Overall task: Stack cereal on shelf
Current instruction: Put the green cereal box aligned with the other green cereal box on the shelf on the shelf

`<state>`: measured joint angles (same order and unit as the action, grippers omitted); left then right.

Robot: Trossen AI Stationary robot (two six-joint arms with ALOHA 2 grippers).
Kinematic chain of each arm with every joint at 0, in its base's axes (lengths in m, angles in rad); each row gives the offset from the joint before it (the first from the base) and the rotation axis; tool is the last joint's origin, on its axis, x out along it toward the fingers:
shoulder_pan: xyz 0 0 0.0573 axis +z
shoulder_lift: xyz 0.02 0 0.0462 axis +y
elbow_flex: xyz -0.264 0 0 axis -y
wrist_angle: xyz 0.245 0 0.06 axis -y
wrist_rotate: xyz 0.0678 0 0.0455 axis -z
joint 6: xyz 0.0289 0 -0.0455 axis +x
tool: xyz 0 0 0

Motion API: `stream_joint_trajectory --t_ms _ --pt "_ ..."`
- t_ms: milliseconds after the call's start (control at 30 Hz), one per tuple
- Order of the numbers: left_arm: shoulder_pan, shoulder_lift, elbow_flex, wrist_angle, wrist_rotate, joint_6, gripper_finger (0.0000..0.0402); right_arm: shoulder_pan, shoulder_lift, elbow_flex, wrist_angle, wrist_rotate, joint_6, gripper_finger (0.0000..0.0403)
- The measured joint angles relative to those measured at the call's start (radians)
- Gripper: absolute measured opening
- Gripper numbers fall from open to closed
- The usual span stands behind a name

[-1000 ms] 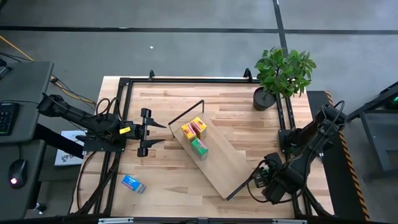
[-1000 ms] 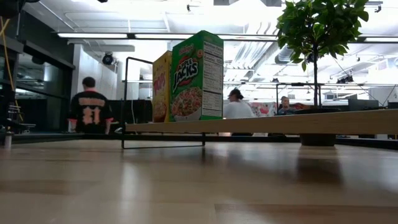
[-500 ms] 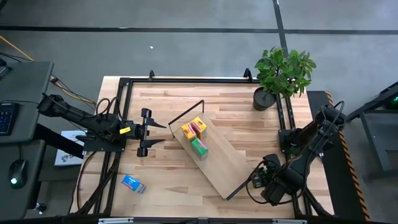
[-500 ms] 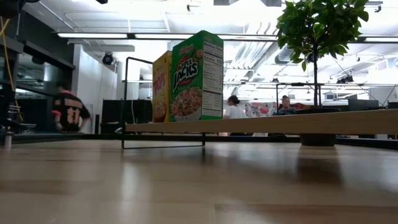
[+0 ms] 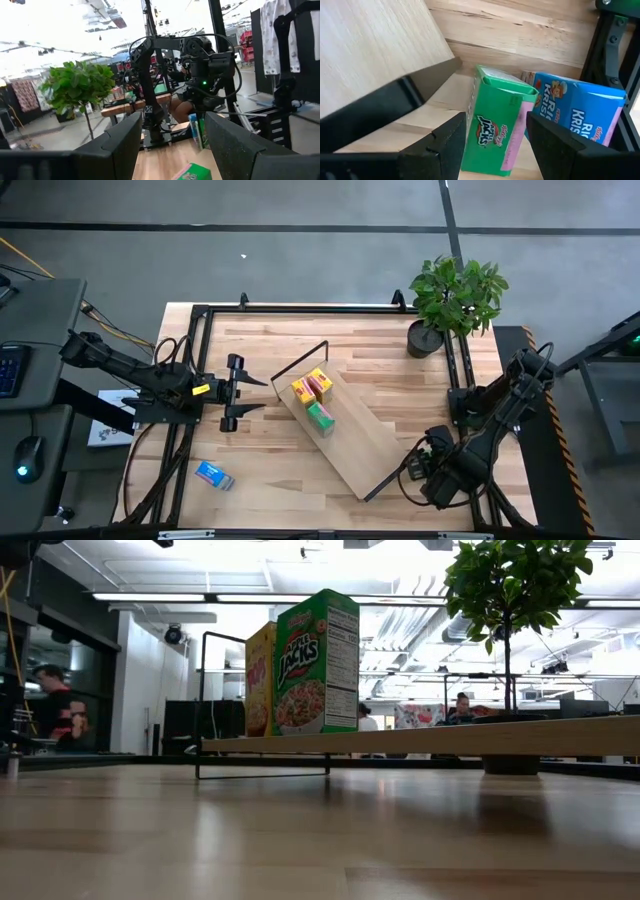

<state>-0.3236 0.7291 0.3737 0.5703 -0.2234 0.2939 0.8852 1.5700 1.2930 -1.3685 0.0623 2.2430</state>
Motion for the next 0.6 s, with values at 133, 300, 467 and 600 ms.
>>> stream_joint_trajectory --t_ms 133,300,467,600 --pt "0.000 0.000 0.000 -0.008 0.017 -0.028 0.0207 0.000 0.000 0.000 0.000 0.011 -0.001 0.0200" --pt "0.000 0.000 0.000 -0.007 0.022 -0.028 0.0207 0.000 0.000 0.000 0.002 0.050 -0.037 0.0200" --pt "0.000 0.000 0.000 -0.006 0.022 -0.019 0.0207 -0.002 0.000 0.001 0.016 0.057 -0.051 0.0200" --pt "0.000 0.000 0.000 -0.004 0.022 -0.012 0.0207 -0.002 0.000 0.001 0.027 0.053 -0.084 0.0200"
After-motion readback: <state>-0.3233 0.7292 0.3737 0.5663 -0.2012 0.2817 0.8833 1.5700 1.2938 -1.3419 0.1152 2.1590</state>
